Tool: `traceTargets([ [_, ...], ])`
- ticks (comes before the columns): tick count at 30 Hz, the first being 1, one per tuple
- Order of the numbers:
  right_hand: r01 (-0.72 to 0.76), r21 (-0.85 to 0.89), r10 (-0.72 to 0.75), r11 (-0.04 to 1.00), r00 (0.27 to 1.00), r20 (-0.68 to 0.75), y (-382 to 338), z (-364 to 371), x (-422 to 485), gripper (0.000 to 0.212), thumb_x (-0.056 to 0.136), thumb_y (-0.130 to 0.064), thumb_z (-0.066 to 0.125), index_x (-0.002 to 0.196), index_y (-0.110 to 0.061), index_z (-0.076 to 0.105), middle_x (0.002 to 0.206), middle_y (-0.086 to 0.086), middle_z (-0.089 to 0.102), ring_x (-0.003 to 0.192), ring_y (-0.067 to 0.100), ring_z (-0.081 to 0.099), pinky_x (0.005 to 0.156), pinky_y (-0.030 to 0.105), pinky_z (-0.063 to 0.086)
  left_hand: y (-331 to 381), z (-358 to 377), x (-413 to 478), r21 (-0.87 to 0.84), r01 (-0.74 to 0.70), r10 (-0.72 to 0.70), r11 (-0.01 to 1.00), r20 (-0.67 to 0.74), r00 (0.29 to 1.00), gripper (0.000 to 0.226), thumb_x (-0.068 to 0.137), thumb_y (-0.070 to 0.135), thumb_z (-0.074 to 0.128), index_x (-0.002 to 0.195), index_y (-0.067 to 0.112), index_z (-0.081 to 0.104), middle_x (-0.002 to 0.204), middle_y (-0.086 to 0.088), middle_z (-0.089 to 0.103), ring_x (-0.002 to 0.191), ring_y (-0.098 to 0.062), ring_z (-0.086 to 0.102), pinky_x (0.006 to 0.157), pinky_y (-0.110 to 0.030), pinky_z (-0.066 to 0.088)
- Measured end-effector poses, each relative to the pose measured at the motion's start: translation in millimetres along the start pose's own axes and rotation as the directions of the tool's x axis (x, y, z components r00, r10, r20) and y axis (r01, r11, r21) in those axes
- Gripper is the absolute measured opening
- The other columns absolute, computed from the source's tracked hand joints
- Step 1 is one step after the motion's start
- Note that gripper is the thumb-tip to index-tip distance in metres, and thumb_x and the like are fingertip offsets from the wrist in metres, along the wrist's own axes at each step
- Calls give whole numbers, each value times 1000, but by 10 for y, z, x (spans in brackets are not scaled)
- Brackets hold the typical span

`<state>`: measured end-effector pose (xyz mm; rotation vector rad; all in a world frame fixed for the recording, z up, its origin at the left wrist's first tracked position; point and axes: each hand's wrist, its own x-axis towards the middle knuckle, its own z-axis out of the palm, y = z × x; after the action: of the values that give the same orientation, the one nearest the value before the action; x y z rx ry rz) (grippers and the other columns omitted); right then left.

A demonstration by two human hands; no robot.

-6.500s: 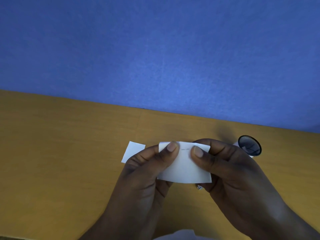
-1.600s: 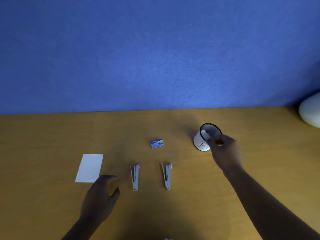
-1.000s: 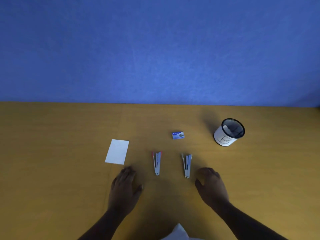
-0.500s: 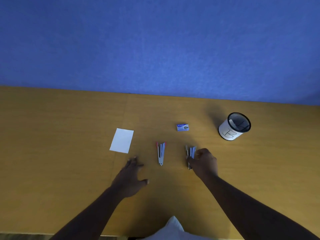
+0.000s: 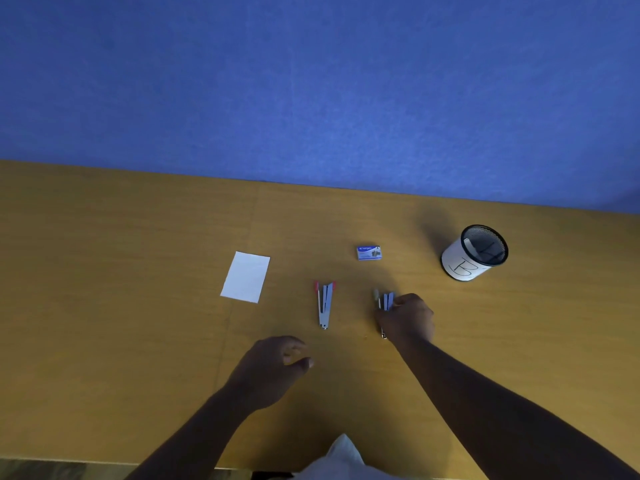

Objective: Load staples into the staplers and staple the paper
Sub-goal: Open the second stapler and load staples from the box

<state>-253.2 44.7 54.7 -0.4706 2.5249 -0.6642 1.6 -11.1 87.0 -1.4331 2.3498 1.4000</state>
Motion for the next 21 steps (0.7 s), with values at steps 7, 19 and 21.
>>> traceTargets([
  [7,56,215,-68,975,996,52,-196,-154,-277,40,70,-26,81,108,-18,73,75,-12,70,64,6,66,51,24,52,186,2,-74,-122,-65,61,990,-42,997,29,91,37,66,116,23,69,109,12,72,101,-1,65,85,-21,54],
  [19,-336,843,-720,421,441,535,-770,-1098,-1377,31,95,-15,59,116,7,66,94,18,71,84,24,70,69,30,55,1145,-575,-444,-811,-314,324,493,-164,932,37,92,45,60,107,14,72,73,-9,62,60,-6,47,53,-23,34],
  [21,-312,852,-725,420,449,522,-826,-1165,-1419,31,94,-18,59,112,7,68,96,18,73,88,24,71,73,29,57,1217,-641,-499,-817,-353,324,456,-216,921,32,91,41,62,103,13,73,70,-5,65,58,-7,45,53,-22,34],
])
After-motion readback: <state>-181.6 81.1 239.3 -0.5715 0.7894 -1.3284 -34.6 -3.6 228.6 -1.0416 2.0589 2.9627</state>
